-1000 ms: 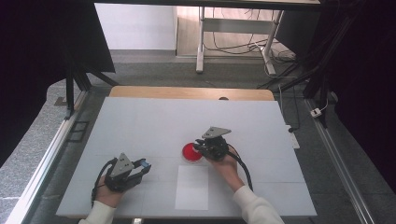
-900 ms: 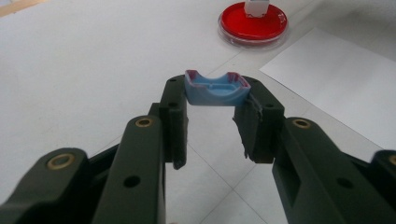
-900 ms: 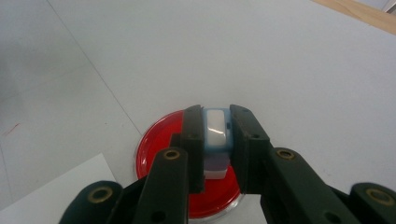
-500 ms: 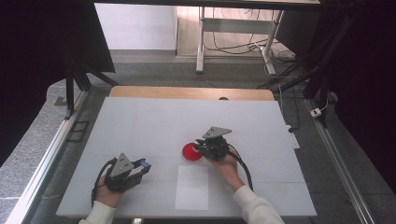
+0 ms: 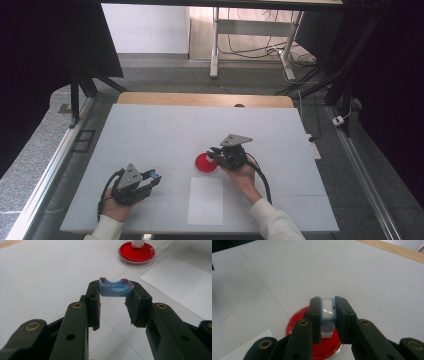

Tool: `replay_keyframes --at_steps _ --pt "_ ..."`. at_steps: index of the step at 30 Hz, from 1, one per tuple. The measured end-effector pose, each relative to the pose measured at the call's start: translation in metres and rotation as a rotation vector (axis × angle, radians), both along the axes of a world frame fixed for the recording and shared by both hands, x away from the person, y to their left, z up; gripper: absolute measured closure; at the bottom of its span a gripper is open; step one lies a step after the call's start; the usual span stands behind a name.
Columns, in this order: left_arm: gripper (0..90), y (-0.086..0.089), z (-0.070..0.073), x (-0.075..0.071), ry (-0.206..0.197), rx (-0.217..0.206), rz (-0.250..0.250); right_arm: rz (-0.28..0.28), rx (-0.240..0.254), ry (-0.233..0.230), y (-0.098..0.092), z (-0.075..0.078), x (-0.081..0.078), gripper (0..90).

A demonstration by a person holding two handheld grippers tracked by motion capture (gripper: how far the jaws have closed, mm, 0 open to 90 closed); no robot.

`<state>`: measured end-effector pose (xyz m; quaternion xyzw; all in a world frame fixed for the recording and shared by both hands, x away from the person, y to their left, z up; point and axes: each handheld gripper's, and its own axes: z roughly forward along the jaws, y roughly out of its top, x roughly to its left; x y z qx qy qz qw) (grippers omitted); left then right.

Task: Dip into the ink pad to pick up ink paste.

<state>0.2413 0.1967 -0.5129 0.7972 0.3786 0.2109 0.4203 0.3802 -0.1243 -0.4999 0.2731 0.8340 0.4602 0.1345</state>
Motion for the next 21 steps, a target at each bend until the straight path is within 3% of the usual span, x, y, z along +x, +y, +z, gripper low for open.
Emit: replay_keyframes --at_steps 21 --pt "64.4 0.000 -0.001 0.001 0.005 -0.002 -0.004 0.013 0.033 -0.028 -0.003 0.015 -0.008 75.3"
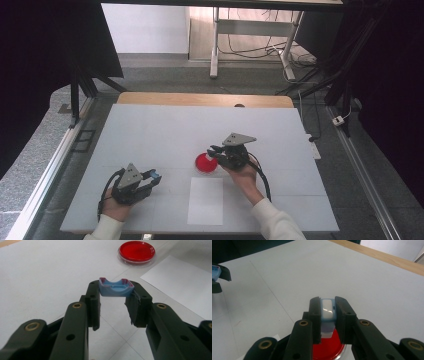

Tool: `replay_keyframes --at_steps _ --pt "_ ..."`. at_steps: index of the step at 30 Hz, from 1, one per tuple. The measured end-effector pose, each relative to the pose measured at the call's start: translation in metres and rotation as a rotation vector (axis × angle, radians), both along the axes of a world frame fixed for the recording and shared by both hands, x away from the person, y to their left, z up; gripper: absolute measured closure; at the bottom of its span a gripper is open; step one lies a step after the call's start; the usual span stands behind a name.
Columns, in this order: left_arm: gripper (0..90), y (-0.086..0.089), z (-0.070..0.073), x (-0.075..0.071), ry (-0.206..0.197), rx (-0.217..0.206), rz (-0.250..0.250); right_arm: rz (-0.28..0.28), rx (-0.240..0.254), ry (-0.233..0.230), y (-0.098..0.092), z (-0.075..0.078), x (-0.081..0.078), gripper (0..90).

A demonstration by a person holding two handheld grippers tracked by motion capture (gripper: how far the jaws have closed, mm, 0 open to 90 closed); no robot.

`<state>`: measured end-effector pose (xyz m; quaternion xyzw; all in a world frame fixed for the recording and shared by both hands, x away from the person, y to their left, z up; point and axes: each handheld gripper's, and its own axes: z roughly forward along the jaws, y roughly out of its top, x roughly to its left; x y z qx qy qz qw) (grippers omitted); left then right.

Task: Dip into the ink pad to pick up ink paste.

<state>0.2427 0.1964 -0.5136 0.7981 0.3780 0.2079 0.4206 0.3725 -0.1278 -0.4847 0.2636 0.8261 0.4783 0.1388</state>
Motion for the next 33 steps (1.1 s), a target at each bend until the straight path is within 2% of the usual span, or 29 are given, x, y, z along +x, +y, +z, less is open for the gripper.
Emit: replay_keyframes --at_steps 7,17,22,33 --pt "64.4 0.001 0.000 0.004 0.002 -0.011 -0.004 0.008 0.015 0.015 -0.003 0.003 -0.001 75.3" --pt "64.4 0.001 0.000 0.006 0.002 -0.016 -0.011 0.002 0.049 0.011 -0.013 0.013 -0.007 75.2" --pt "64.4 0.001 0.000 0.006 0.002 -0.012 -0.006 0.015 0.034 0.008 -0.016 0.016 -0.013 75.2" --pt "64.4 0.002 0.000 0.005 0.000 -0.011 -0.003 0.032 0.059 0.007 -0.022 0.024 -0.024 75.3"
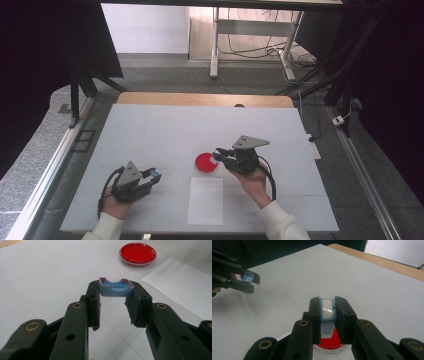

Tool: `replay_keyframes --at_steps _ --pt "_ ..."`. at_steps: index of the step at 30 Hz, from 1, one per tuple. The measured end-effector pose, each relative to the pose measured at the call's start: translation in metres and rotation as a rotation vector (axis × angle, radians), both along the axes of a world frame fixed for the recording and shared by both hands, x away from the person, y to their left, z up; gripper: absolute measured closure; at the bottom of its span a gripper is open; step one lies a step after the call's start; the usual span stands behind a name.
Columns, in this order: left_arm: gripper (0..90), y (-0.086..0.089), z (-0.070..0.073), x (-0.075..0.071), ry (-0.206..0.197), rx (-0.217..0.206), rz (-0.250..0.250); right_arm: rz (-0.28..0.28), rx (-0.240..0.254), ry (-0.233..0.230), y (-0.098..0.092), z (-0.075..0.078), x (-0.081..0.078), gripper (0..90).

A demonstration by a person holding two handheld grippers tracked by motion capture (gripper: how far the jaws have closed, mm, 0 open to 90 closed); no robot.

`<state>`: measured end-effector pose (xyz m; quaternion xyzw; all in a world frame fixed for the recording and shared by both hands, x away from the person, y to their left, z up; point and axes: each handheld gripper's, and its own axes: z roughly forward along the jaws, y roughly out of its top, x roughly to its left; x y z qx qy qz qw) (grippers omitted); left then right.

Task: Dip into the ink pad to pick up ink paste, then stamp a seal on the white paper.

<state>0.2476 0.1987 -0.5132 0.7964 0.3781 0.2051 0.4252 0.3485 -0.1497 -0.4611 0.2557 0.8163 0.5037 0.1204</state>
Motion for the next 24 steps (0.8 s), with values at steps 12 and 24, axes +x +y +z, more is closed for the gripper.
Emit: replay_keyframes --at_steps 12,24 --pt "64.4 -0.001 0.000 -0.001 0.000 0.004 -0.002 0.014 -0.003 0.002 0.001 0.001 -0.007 75.2" --pt "64.4 0.000 0.000 -0.001 0.002 0.002 0.001 0.045 -0.006 0.003 0.005 0.001 -0.019 75.2"
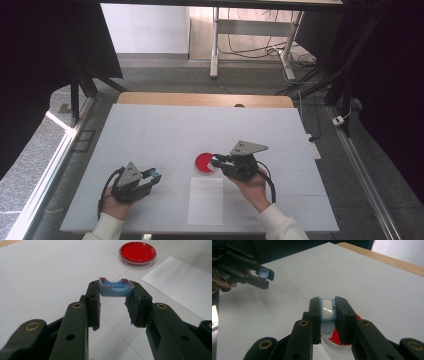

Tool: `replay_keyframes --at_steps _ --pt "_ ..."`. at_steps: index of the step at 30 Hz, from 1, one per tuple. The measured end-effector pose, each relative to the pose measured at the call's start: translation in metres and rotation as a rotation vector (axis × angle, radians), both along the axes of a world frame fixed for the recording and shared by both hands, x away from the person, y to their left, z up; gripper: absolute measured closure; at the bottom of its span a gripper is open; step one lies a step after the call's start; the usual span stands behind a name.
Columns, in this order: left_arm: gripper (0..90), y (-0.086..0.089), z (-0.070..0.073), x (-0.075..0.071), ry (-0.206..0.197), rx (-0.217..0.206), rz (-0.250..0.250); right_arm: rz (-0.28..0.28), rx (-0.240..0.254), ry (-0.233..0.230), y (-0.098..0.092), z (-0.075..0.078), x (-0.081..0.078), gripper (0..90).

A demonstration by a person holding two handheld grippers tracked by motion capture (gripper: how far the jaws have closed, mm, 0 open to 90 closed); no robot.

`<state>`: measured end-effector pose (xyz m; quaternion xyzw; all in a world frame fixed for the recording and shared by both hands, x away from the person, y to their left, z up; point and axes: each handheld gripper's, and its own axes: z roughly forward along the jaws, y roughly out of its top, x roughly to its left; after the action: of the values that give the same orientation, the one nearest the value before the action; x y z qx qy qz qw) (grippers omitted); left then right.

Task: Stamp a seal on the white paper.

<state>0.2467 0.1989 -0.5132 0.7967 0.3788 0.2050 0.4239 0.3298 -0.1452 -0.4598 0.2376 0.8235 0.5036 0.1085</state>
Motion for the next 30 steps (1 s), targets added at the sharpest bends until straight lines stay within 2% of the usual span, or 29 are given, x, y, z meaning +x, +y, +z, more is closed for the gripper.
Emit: replay_keyframes --at_steps 18,30 --pt "64.4 0.001 0.000 0.000 0.002 -0.003 0.002 0.051 -0.022 0.004 0.009 -0.002 -0.020 75.2" --pt "64.3 0.000 -0.001 0.000 0.007 -0.001 -0.001 0.073 -0.043 0.010 0.005 -0.003 -0.034 75.2"
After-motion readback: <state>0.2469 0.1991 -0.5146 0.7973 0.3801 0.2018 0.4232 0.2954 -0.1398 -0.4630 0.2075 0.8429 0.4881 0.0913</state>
